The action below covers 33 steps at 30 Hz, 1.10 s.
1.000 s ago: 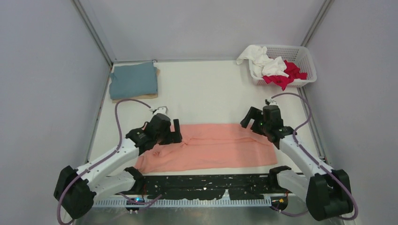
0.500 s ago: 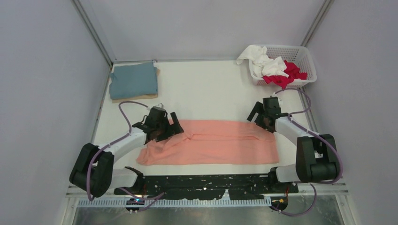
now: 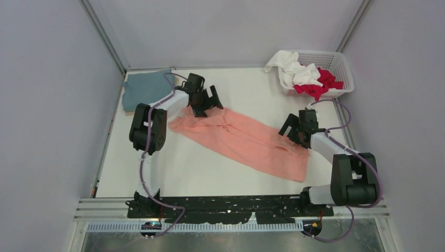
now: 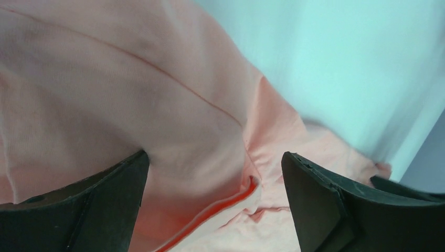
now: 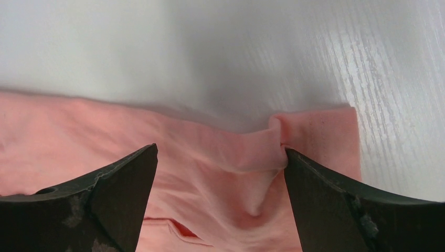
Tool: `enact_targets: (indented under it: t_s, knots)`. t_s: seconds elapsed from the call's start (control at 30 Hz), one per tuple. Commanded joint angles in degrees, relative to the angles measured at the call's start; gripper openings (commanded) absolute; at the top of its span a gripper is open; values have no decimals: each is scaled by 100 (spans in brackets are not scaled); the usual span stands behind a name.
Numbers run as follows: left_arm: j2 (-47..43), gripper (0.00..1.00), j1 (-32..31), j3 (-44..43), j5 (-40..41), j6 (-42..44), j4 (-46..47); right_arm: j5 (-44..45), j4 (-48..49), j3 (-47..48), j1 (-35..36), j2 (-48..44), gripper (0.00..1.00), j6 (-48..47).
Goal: Fold and stack the t-shirts
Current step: Rotate the tshirt 90 degrees
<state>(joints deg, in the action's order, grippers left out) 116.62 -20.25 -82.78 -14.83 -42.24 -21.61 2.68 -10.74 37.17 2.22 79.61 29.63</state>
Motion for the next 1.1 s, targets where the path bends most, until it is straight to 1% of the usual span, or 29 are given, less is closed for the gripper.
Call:
enact_targets:
  t_s: [0.0,0.03,0.13,0.2,0.23,0.27,0.3,0.33,0.37,0.4,0.43,0.5,0.57,0.6,0.63,0.67,0.73,0.83,0.93,1.07]
  knots:
    - [1282,100,139,-2143,-560,394,-1406,-660,-919,-575,13,-319,95,-37]
    - [1616,100,181,-2868,-786,390,-1586,-763,-1017,-767,28,-463,95,-1]
    - [2644,100,292,-4405,-1288,214,-2078,-1208,-1243,-962,439,-756,95,56]
    - [3129,99,341,-5109,-1559,58,-1982,-1527,-1534,-918,1047,-719,95,-86]
    - [3341,100,362,-5388,-1671,-8,-1920,-1703,-1632,-820,1515,-657,95,-189]
    - [3515,99,387,-5612,-1834,-68,-1811,-1812,-1760,-784,1767,-550,95,-222]
    - [3665,100,425,-5737,-2013,-244,-1678,-1974,-1775,-809,2262,-520,95,-153]
    - [3723,100,478,-5724,-2206,-389,-1447,-2048,-1785,-883,2492,-520,95,-59]
    - [3772,100,511,-5686,-2377,-489,-1198,-2200,-1810,-920,2915,-532,95,-12]
    - [3815,100,554,-5716,-2397,-549,-1119,-2258,-1903,-994,3083,-599,95,69]
    - [3852,100,591,-5786,-2364,-564,-1096,-2356,-1935,-1046,3404,-650,95,131]
    - [3858,100,610,-5944,-2159,-413,-1087,-2582,-1881,-1277,3796,-889,95,384]
    - [3839,100,603,-5953,-2088,-362,-881,-2989,-1495,-1595,4080,-1167,95,760]
    - [3852,100,601,-5962,-2095,-431,-776,-3192,-1209,-1749,4193,-1330,95,1031]
    - [3871,100,601,-5979,-2072,-502,-661,-3184,-1135,-1797,4258,-1398,95,1130]
    - [3896,99,609,-6002,-2023,-538,-589,-2970,-1181,-1828,4383,-1559,95,1280]
    - [3946,100,610,-6065,-1972,-588,-475,-2634,-1506,-1789,4494,-1782,95,1363]
    - [3973,100,631,-6215,-1751,-612,-419,-2451,-2058,-1627,4566,-2175,95,1369]
    - [3873,100,682,-6268,-1655,-606,-259,-2657,-2399,-1513,4635,-2537,95,1189]
    - [3523,100,698,-6336,-1645,-463,-188,-2669,-3301,-1021,4639,-2756,95,541]
